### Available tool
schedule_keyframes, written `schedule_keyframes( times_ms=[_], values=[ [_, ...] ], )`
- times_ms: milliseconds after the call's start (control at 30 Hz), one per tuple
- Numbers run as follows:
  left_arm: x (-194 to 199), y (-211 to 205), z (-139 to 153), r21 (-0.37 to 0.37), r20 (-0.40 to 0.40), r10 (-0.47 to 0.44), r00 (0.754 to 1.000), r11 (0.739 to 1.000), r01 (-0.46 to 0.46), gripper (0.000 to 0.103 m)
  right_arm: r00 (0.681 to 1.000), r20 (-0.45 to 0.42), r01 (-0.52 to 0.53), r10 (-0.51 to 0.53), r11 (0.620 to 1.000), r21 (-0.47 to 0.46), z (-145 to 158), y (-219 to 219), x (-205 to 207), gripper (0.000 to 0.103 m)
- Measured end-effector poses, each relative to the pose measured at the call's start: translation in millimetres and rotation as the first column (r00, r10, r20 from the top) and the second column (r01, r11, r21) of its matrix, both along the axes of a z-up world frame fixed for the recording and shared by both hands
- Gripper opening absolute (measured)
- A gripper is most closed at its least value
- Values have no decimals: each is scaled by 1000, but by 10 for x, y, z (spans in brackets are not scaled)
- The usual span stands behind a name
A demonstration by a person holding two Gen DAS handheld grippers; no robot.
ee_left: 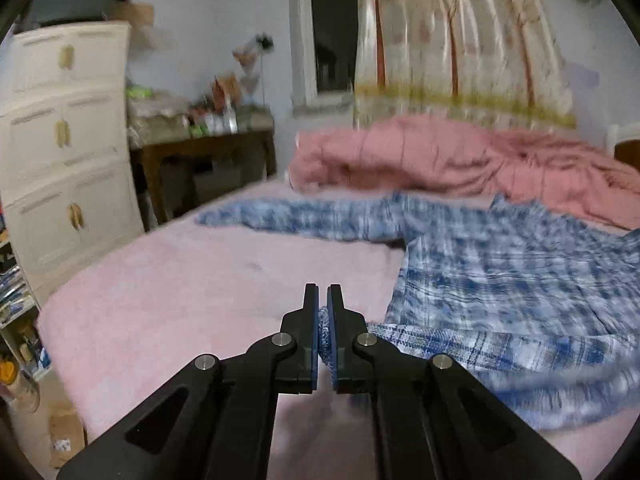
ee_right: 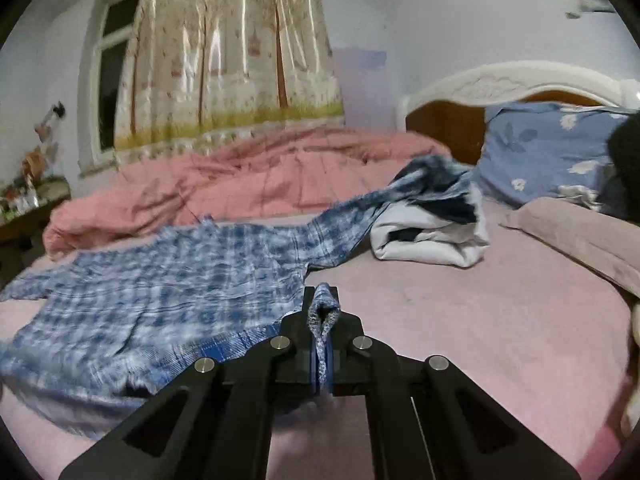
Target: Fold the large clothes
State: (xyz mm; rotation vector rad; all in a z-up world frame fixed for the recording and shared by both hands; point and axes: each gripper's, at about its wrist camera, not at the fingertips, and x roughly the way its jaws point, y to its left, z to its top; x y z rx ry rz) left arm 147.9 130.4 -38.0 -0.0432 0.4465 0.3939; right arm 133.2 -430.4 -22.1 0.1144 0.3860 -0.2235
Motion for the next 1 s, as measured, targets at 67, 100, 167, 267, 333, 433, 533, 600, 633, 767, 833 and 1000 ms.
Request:
schedule_keyframes(
  times_ms=[67,100,167,267,333,433,533,600,633,767,833,1000],
  values=[
    [436,3,-66,-9,-115,-9,993,1000,8,4,997,-74,-2,3,1000,14,-67,-53,342,3],
    [598,12,-116,-28,-155,-20,988,999,16,4,994,-112,0,2,1000,22,-124,-62,511,3],
    [881,27,-247,-65,-239,-43,970,998,28,4,984,-175,-6,13,999,45,-251,-90,764,3],
    [1098,31,-424,-109,-321,-78,944,993,45,4,967,-253,-20,40,996,82,-414,-131,1002,3],
    [1158,58,-509,-155,-353,-111,929,986,59,5,957,-284,-22,50,995,102,-496,-157,1060,3],
    [1051,61,-455,-194,-296,-169,940,974,114,49,957,-286,-17,56,990,139,-523,-212,1052,16],
    [681,-8,-203,-158,-141,-211,967,969,188,84,973,-228,-8,38,991,135,-419,-246,901,72],
    [445,-126,-63,-126,-80,-268,960,958,257,88,988,-148,-30,42,996,83,-264,-184,706,79],
    [335,-199,-13,-116,-63,-297,953,950,288,93,989,-138,-38,45,998,51,-196,-132,654,81],
    [132,-652,68,-48,-99,-425,900,905,423,95,981,-119,-159,154,987,-37,32,227,442,85],
    [164,-955,36,-39,-172,-490,854,870,491,95,924,-196,-339,328,941,-24,37,559,419,85],
    [333,-1602,-214,-31,-315,-554,771,818,575,95,737,-466,-536,490,843,39,-383,1344,608,85]
  ],
)
